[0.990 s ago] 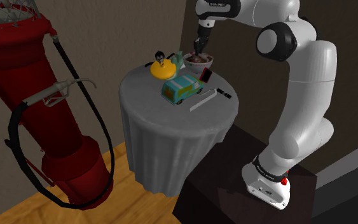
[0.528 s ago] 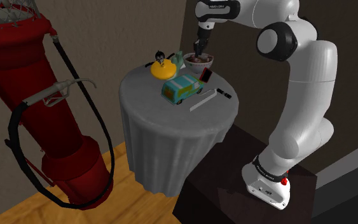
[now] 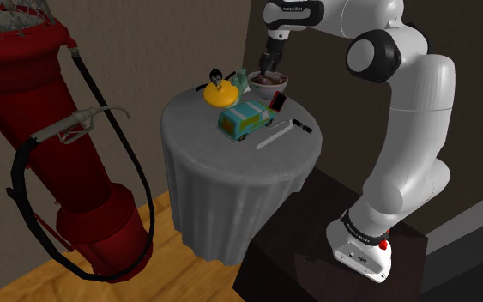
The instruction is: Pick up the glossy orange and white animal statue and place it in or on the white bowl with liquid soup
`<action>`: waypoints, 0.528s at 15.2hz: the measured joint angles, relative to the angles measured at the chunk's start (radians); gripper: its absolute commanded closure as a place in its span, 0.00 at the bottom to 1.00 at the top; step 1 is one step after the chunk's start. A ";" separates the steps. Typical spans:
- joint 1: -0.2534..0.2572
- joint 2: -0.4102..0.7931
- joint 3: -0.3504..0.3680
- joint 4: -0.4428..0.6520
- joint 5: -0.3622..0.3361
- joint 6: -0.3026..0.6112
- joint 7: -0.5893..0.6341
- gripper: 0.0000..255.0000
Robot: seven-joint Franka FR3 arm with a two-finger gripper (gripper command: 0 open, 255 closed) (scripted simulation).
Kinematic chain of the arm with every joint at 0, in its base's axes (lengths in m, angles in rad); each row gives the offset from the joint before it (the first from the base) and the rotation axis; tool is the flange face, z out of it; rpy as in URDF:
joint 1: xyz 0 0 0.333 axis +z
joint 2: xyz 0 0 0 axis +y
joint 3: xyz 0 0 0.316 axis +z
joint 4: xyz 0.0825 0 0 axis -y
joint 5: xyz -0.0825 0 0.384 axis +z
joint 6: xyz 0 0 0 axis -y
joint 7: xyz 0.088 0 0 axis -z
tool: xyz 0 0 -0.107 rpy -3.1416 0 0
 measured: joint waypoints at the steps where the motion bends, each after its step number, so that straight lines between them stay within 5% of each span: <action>1: 0.000 -0.001 0.000 0.016 0.000 -0.017 0.001 0.00; 8: -0.003 0.002 -0.001 0.128 0.000 -0.126 0.001 0.00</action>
